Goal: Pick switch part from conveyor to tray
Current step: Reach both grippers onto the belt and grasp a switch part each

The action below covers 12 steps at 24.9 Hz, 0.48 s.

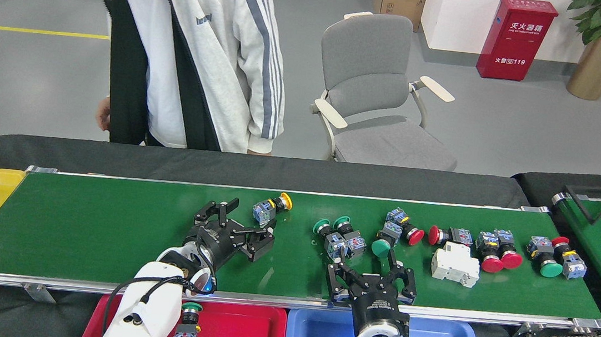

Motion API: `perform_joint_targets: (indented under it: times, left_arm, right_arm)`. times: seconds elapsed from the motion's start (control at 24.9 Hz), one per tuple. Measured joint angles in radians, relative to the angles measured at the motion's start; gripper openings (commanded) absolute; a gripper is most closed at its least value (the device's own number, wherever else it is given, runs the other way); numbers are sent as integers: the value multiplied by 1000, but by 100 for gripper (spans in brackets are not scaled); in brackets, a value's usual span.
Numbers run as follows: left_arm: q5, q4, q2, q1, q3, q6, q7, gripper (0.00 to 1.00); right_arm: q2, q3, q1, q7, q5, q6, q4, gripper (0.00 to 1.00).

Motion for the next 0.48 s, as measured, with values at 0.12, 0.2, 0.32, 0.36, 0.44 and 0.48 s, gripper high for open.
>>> perform_joint_targets:
  times: [0.12,0.2,0.32,0.36,0.44,0.48]
  left_arm:
    - [0,28,-1,-7,0,5,8,72]
    - [0,53,-7,-15,1,23,10,61]
    - [4,91,-18,-29,4,49,13,23]
    - [7,97,-18,-31,8,50,14,15]
    - [20,106,-16,-33,13,55,23,7]
    - [25,108,-15,-33,14,58,38,4]
  right_arm:
    - [0,57,-72,0,-55,2,76,73]
    - [0,103,-105,0,-64,3,108,38]
    - [0,143,-113,1,-68,-2,125,2]
    - [0,150,-113,2,-69,-8,127,1]
    - [-1,157,-113,4,-70,-28,127,1]
    - [-1,158,-113,5,-71,-34,125,1]
